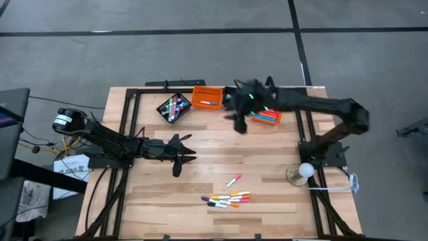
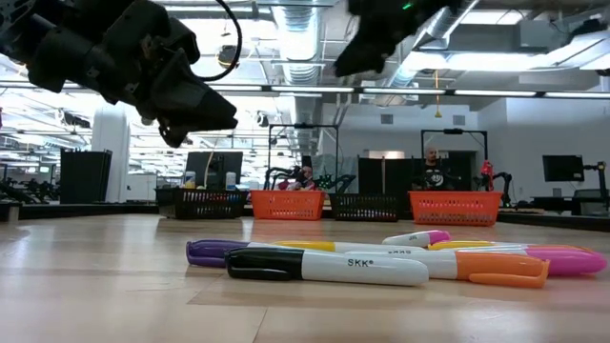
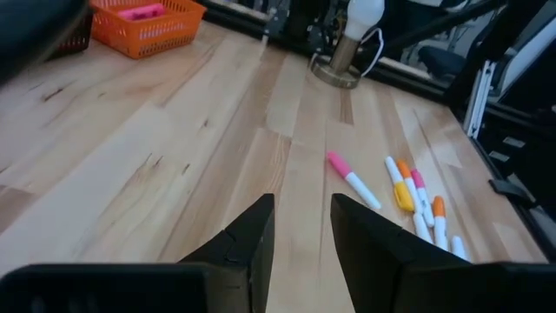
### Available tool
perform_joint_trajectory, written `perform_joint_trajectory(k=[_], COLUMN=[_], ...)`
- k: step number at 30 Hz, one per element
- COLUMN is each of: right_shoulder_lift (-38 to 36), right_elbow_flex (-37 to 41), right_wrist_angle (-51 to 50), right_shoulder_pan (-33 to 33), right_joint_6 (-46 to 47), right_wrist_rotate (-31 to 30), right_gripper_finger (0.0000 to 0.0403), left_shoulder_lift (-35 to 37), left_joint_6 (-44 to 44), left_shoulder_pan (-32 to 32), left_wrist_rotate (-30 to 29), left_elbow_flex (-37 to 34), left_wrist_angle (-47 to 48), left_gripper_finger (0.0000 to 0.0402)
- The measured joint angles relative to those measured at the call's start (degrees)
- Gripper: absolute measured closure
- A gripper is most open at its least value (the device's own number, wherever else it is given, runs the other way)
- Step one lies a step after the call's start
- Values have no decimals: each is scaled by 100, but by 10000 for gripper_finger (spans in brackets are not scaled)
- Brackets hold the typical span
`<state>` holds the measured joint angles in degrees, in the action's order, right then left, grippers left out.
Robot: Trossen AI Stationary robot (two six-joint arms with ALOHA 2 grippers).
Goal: Pick & Place Markers
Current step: Put the small pink highlighter into the left orange bin
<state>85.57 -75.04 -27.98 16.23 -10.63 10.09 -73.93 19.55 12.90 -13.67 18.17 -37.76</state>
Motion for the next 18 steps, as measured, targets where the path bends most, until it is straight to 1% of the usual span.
perform_joint_trajectory(k=[2, 5, 9, 12, 18], right_shoulder_lift=[-485, -1071, -1544, -1641, -1345], right_elbow_flex=[582, 1363, 2116, 2453, 2702], right_wrist_angle=[224, 584, 739, 784, 775], right_shoulder_pan=[-385, -1032, -1876, -2550, -3637], right_joint_6=[85, 329, 786, 1054, 1423], right_wrist_rotate=[-186, -705, -1112, -1429, -2561], right_gripper_finger=[267, 268, 271, 272, 269], left_shoulder_lift=[0, 0, 0, 0, -22], left_joint_6=[0, 0, -13, -15, -17], left_shoulder_pan=[1, 1, -1, -1, 31], left_wrist_rotate=[0, 0, 0, 0, -11], left_elbow_flex=[0, 0, 0, 0, 0], left_wrist_angle=[-42, -82, -126, -134, -226], left_gripper_finger=[287, 287, 287, 287, 287])
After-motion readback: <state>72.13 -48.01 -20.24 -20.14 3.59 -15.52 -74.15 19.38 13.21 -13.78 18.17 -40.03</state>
